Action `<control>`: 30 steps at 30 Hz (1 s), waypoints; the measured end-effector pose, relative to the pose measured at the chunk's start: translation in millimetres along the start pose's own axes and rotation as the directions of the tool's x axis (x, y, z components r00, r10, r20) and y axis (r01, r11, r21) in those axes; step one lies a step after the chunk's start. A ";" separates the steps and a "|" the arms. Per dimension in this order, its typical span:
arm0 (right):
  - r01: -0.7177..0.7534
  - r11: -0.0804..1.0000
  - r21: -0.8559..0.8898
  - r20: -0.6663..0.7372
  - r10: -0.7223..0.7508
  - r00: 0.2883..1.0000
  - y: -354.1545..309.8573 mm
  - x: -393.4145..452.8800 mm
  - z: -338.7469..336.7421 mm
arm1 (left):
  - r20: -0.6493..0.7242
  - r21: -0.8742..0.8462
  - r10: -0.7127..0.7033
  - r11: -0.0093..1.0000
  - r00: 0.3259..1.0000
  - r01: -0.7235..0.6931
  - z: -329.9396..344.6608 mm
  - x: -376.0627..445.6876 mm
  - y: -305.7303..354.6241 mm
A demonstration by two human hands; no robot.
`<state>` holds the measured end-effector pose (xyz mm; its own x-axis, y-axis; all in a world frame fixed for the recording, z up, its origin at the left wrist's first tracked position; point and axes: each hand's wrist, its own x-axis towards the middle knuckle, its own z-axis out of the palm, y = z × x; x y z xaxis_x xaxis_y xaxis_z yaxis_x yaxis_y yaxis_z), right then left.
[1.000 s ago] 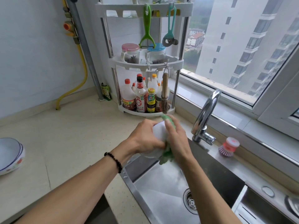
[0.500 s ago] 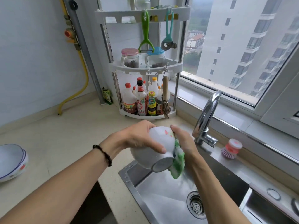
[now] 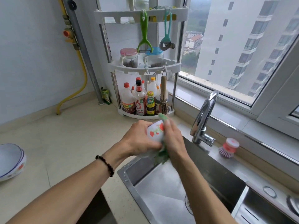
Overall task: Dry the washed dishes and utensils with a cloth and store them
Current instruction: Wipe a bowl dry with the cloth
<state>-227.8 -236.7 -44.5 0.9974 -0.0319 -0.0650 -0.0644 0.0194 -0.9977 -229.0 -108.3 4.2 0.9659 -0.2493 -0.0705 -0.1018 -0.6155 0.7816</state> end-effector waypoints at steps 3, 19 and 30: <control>0.126 0.992 -0.021 0.006 -0.126 0.992 8.7 -7.0 9.3 | -0.024 0.051 0.019 0.999 1.000 -0.018 0.0 -1.9 0.8; 0.172 0.985 -0.012 0.044 -0.171 0.984 6.9 1.1 2.5 | 0.045 -0.006 0.032 0.999 0.998 -0.032 -5.7 -2.9 2.3; 0.072 0.992 0.103 0.044 -0.077 0.996 5.2 3.0 -7.3 | -0.111 -0.891 -0.493 0.434 0.863 0.133 9.6 3.3 -10.5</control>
<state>-225.5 -243.9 -49.9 0.9999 0.0104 0.0129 0.0116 0.1196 -0.9928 -227.0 -109.9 -10.2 0.9102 0.1714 -0.3771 0.2967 0.3655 0.8822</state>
